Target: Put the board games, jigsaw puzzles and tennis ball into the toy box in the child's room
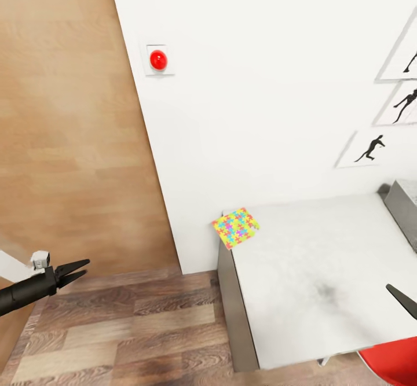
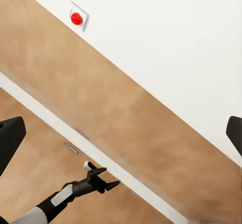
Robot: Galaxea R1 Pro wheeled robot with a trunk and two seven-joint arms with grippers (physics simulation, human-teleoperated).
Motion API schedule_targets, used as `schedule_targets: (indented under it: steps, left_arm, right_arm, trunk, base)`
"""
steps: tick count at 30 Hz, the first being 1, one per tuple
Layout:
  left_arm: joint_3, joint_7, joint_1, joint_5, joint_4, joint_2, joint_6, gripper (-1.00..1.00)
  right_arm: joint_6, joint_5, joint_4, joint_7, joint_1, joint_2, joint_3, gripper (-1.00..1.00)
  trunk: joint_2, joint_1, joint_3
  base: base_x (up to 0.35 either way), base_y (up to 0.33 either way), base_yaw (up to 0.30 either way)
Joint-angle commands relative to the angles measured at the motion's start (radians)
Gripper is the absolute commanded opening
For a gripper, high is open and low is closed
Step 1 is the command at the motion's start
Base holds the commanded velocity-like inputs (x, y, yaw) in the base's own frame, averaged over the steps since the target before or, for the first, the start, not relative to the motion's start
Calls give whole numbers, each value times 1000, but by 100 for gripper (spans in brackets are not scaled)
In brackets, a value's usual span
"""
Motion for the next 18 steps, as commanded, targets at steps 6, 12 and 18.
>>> schedule_targets:
  steps: [6,12,18]
  left_arm:
    - [0,-4,-1,1,0,0,5,100]
    - [-1,-4,-1,1,0,0,4,100]
    - [-1,-5,-1,-8,0,0,4,100]
  right_arm:
    - [11,-5,-1,1,0,0,0,100]
    - [11,-6,-1,2,0,-2,-1,100]
    - [11,-7,0,2,0,-2,-1,100]
  trunk:
    - [-2,1,8]
    - [-2,1,17]
    - [-2,1,26]
  base:
    - [-12,24,-173]
    - [20,2,-174]
    - [137,0,-174]
